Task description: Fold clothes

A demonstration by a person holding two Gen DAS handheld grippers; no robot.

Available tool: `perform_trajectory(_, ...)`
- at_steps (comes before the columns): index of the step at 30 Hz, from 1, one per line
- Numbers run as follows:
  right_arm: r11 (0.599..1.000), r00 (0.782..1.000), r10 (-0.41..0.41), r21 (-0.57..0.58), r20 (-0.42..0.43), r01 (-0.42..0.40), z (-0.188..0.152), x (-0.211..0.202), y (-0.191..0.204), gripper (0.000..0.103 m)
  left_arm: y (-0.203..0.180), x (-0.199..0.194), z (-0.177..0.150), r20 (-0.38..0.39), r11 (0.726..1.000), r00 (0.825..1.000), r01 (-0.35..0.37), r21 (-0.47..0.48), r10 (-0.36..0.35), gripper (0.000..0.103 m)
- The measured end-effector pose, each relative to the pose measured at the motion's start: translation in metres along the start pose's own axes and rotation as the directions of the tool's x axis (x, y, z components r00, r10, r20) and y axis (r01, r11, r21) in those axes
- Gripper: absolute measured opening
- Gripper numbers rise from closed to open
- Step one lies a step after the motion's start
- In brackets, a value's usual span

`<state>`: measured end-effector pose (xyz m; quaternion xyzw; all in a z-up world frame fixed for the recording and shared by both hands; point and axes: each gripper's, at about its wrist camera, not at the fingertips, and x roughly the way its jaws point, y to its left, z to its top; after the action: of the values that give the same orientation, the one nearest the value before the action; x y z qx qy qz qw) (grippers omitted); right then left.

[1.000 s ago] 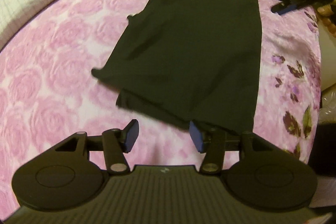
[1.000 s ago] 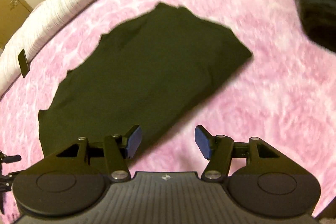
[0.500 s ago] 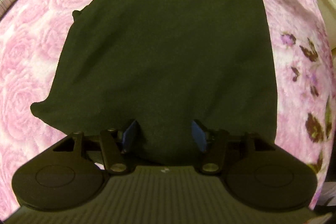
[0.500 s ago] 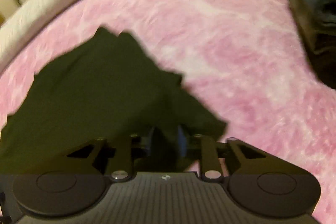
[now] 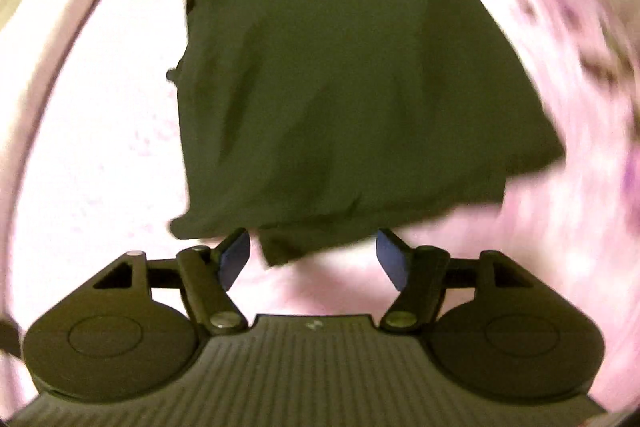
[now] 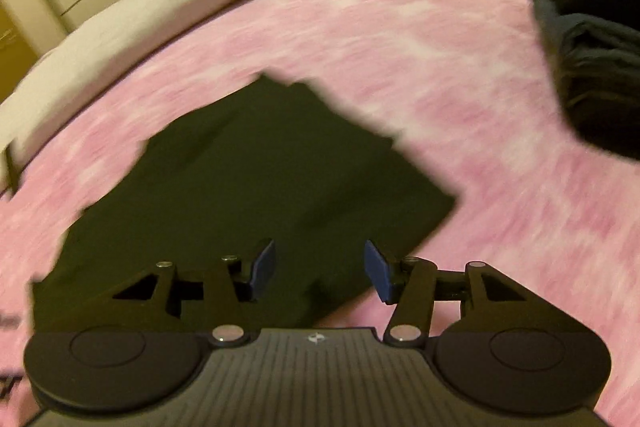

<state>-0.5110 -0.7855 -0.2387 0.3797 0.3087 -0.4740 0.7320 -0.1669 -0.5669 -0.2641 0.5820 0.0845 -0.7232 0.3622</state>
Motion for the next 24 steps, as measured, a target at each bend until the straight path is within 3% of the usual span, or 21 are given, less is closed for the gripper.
perform_trajectory(3,0.998,0.999,0.04,-0.044,-0.034,-0.041,-0.045,-0.021,0.045,0.06,-0.015,0.0,-0.02,0.059,0.974,0.997,-0.06,0.22,0.048,0.069)
perform_trajectory(5,0.997,0.997,0.051,-0.059,-0.063,-0.055,-0.076,-0.031,0.074,0.065,-0.027,0.004,-0.032,0.123,0.923,0.99,-0.116,0.366,0.075,0.075)
perform_trajectory(7,0.997,0.995,0.051,-0.056,-0.086,-0.056,-0.104,-0.04,0.1,0.068,-0.036,0.011,-0.043,0.184,0.855,0.979,-0.166,0.491,0.084,0.077)
perform_trajectory(10,0.998,0.993,0.042,-0.042,-0.111,-0.047,-0.14,-0.05,0.134,0.07,-0.04,0.024,-0.052,0.237,0.769,0.969,-0.201,0.607,0.066,0.08)
perform_trajectory(13,0.996,0.991,0.027,-0.077,-0.134,-0.037,-0.167,-0.055,0.164,0.071,-0.038,0.033,-0.056,0.284,0.706,0.959,-0.218,0.674,0.025,0.085)
perform_trajectory(15,0.985,0.991,0.009,-0.169,-0.136,-0.032,-0.182,-0.056,0.189,0.071,-0.033,0.037,-0.057,0.312,0.675,0.95,-0.233,0.7,0.004,0.087)
perform_trajectory(17,0.946,0.993,-0.007,-0.321,-0.119,-0.032,-0.197,-0.056,0.217,0.073,-0.027,0.041,-0.053,0.331,0.661,0.943,-0.254,0.706,0.009,0.083)
perform_trajectory(18,0.919,0.994,-0.016,-0.393,-0.109,-0.028,-0.208,-0.055,0.231,0.073,-0.022,0.047,-0.05,0.332,0.659,0.943,-0.266,0.704,0.027,0.066)
perform_trajectory(19,0.885,0.995,-0.018,-0.464,-0.103,-0.032,-0.216,-0.053,0.245,0.073,-0.017,0.052,-0.047,0.332,0.656,0.942,-0.279,0.702,0.045,0.058)
perform_trajectory(21,0.811,0.996,-0.016,-0.584,-0.084,-0.036,-0.23,-0.046,0.267,0.074,-0.009,0.059,-0.04,0.326,0.661,0.944,-0.275,0.698,0.048,0.058)
perform_trajectory(24,0.672,0.997,-0.074,-0.74,-0.033,0.026,-0.249,-0.031,0.294,0.077,-0.014,0.063,-0.04,0.342,0.615,0.939,-0.287,0.734,0.03,0.057)
